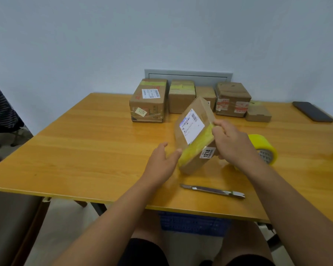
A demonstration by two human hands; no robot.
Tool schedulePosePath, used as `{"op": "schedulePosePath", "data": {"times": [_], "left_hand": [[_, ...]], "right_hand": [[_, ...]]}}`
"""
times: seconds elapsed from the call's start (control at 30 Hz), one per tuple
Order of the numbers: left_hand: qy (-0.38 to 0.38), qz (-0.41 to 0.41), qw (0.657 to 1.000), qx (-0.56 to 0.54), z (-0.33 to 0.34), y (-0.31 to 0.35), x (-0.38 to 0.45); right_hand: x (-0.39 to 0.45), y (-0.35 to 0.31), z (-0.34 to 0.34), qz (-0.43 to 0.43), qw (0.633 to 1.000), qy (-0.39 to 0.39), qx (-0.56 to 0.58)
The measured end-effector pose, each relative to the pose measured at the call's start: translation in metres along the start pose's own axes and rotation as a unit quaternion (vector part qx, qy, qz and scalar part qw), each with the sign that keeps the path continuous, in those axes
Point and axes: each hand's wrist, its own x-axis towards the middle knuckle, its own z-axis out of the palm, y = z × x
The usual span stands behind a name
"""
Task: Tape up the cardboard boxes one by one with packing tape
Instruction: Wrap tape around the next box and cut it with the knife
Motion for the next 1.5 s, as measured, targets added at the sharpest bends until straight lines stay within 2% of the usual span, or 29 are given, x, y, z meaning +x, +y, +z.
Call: {"op": "schedulePosePath", "data": {"times": [0.07, 0.17, 0.23, 0.3, 0.37, 0.53, 0.7, 0.87, 1.07, 1.2, 1.37, 1.5], "left_hand": [[-0.029, 0.006, 0.999, 0.024, 0.006, -0.009, 0.001], [-0.049, 0.05, 0.995, -0.069, 0.016, -0.006, -0.004], [-0.032, 0.029, 0.984, -0.174, 0.015, -0.004, -0.004], [-0.03, -0.031, 0.955, -0.294, 0.007, -0.004, 0.001], [-0.059, -0.046, 0.934, -0.349, -0.003, -0.004, 0.005], [-0.039, 0.024, 0.965, -0.258, -0.013, -0.003, 0.007], [0.0, 0.023, 0.99, -0.142, -0.011, -0.005, 0.012], [0.029, 0.038, 0.998, 0.028, -0.006, -0.019, 0.019], [0.061, 0.045, 0.981, 0.176, -0.001, -0.021, 0.022], [0.066, 0.097, 0.964, 0.239, 0.008, -0.018, 0.016], [0.03, 0.117, 0.94, 0.318, 0.008, -0.019, 0.016], [0.022, 0.216, 0.903, 0.372, 0.004, -0.027, 0.017]], "right_hand": [[-0.003, 0.003, 0.003, 0.003, 1.0, 0.0, -0.027], [-0.007, 0.008, 0.008, -0.003, 0.999, 0.035, 0.003], [-0.01, 0.014, 0.014, 0.014, 0.99, 0.05, 0.128], [-0.015, 0.019, 0.022, 0.042, 0.96, 0.02, 0.275], [-0.017, 0.026, 0.03, 0.05, 0.944, -0.025, 0.324], [-0.007, 0.033, 0.046, 0.036, 0.973, -0.055, 0.222], [0.006, 0.039, 0.057, 0.026, 0.984, -0.044, 0.168], [0.007, 0.049, 0.069, 0.021, 0.999, -0.026, 0.0], [0.01, 0.05, 0.07, 0.032, 0.992, -0.029, -0.119], [0.011, 0.044, 0.068, 0.034, 0.978, -0.032, -0.203], [0.016, 0.047, 0.066, 0.024, 0.965, -0.045, -0.256], [0.02, 0.048, 0.066, 0.016, 0.962, -0.06, -0.267]]}}
